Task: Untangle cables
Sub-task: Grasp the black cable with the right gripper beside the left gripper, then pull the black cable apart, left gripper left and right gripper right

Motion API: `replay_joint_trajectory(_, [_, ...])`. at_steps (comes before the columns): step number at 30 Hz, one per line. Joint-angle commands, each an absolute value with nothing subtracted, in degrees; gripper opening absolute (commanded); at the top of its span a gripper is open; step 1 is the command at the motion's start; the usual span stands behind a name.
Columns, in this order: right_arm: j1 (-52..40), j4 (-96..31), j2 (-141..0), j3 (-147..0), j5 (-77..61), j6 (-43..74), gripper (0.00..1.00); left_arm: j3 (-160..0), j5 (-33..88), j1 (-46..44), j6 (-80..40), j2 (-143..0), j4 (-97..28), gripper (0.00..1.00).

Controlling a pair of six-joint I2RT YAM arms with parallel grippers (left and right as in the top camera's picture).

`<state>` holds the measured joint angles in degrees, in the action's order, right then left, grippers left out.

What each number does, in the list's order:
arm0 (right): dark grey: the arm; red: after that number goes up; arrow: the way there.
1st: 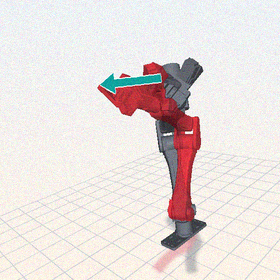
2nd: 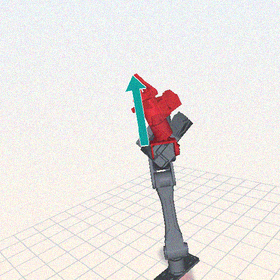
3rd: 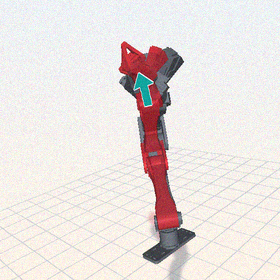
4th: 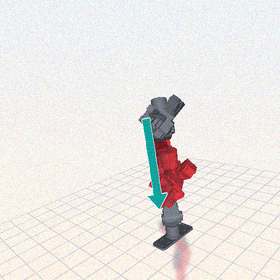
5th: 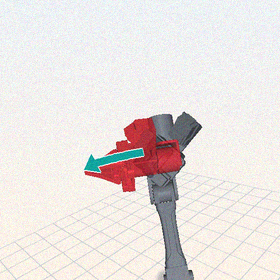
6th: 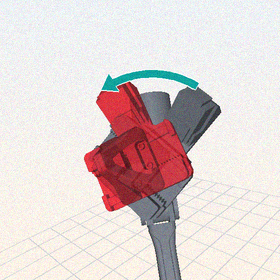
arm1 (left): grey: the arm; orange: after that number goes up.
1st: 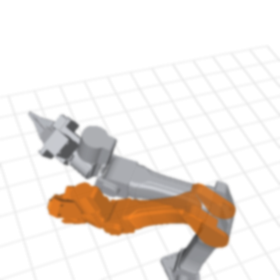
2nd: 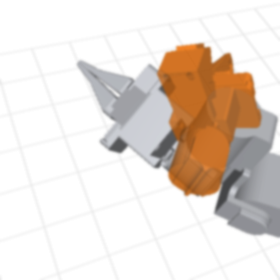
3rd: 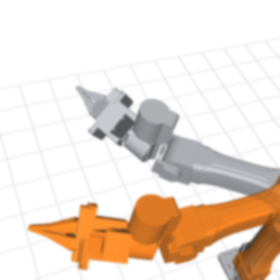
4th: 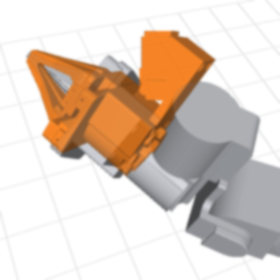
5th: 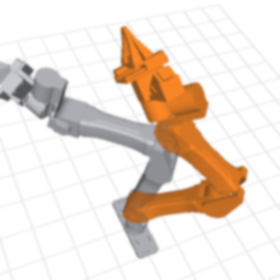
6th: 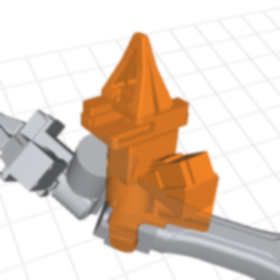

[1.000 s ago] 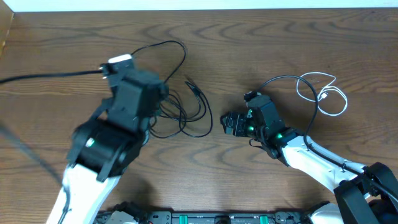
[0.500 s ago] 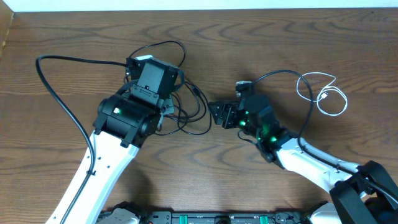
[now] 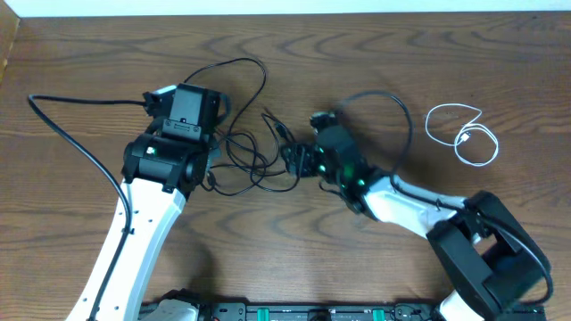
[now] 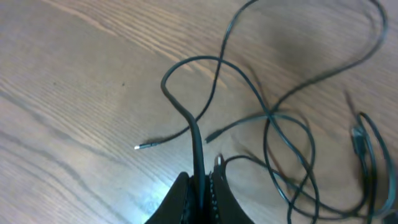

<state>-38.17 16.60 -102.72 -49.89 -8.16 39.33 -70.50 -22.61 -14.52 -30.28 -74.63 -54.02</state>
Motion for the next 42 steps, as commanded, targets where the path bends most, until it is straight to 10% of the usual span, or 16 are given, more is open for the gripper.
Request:
replay_joint_trajectory(1, [-39.5, 11.9, -106.7, -59.1, -10.9, 35.4, 0.68, -66.5, -23.5, -13.1, -31.4, -74.5, -51.3, 0.08])
replay_joint_trajectory(13, [-42.1, 0.7, -113.1, -66.7, -5.2, 35.1, 0.37, -53.3, -24.6, -11.6, -31.4, -74.6, -36.9, 0.08])
replay_joint_trajectory(16, [-41.5, -4.8, -113.3, -66.7, -0.9, 34.6, 0.01, -53.3, -24.8, -11.2, -31.4, -74.6, -36.7, 0.08])
replay_joint_trajectory(42, [-15.2, -50.0, -90.1, -66.7, 17.9, 32.0, 0.01, -52.7, -21.7, 5.5, -41.3, -74.6, -40.2, 0.08])
